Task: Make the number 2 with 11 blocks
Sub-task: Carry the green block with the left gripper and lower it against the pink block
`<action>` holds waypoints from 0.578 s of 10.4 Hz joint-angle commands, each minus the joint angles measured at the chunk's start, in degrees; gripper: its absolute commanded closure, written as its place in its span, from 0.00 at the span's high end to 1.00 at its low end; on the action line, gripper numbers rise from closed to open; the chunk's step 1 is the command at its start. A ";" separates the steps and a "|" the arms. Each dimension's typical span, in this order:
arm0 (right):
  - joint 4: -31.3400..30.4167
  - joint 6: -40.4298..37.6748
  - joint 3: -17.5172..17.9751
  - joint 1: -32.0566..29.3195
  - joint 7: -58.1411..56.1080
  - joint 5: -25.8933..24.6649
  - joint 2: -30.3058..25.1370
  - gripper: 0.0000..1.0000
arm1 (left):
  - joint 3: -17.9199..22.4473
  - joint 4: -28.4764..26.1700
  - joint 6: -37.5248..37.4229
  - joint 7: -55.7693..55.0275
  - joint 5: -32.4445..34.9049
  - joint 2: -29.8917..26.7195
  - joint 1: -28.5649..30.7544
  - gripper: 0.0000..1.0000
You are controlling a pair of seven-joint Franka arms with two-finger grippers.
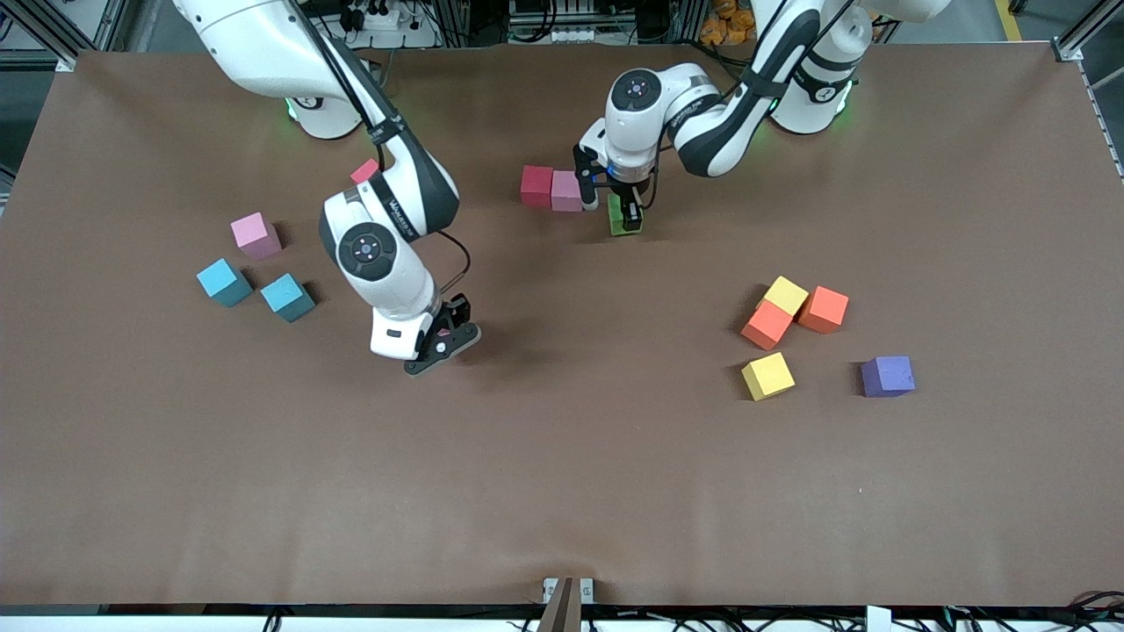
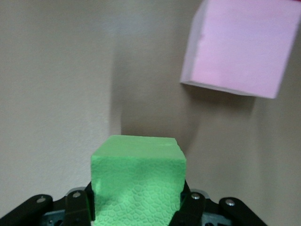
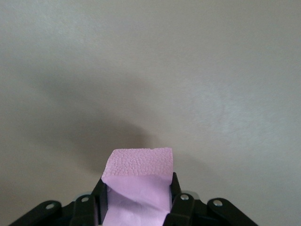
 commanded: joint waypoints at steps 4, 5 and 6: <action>1.79 -0.31 2.69 2.28 18.22 0.69 0.74 0.23 | -0.99 -0.75 0.90 0.39 6.00 0.17 0.09 0.24; 1.96 -0.31 3.05 2.63 21.03 1.30 0.91 0.23 | -0.99 -0.67 0.99 0.39 6.62 0.34 0.00 0.24; 2.40 -0.31 3.05 3.16 23.32 1.39 1.00 0.23 | -0.99 -0.49 1.43 0.39 6.71 0.78 -0.34 0.24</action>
